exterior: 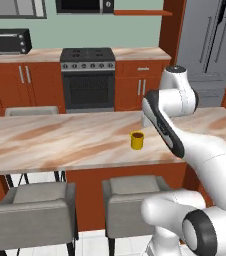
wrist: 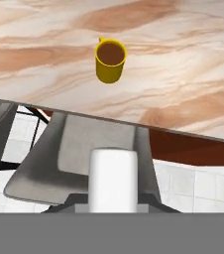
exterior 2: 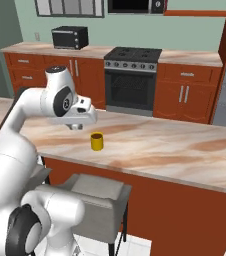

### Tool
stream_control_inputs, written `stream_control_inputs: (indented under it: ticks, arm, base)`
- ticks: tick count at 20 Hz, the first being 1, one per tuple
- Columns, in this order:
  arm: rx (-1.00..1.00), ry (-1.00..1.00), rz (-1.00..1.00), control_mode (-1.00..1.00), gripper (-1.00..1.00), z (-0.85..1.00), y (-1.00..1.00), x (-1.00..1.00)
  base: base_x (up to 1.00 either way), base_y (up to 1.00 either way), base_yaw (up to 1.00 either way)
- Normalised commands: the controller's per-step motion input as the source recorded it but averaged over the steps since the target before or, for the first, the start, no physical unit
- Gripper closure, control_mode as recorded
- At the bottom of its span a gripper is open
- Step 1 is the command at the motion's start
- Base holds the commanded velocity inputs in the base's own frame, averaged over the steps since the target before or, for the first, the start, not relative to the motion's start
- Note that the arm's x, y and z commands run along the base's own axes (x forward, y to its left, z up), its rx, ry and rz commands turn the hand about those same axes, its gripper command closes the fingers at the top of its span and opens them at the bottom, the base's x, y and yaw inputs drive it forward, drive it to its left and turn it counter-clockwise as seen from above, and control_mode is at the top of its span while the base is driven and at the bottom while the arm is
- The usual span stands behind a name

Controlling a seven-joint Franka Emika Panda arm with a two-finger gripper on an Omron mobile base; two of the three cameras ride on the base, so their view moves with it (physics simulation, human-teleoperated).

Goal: Pick up the marshmallow and place it in the cup of hot chocolate on the dining counter.

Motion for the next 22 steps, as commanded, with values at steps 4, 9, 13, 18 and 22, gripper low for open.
stream_control_inputs:
  ticks: [4,9,13,18,22]
  arm:
    - [0.02,0.02,0.34,-1.00,1.00,-0.11,-0.23,0.51]
    - [0.01,0.02,0.44,-1.00,1.00,-0.22,-0.05,0.42]
    - [-0.03,0.00,0.34,-1.00,1.00,-0.42,0.01,0.42]
    - [-0.10,0.01,0.25,-1.00,1.00,-0.48,0.00,0.45]
    - [-0.07,0.04,0.19,-1.00,1.00,-0.23,0.08,0.53]
  base:
    - [0.00,0.00,0.00]
    - [0.00,0.00,0.00]
    - [0.00,0.00,0.00]
    - [0.00,0.00,0.00]
    - [0.00,0.00,0.00]
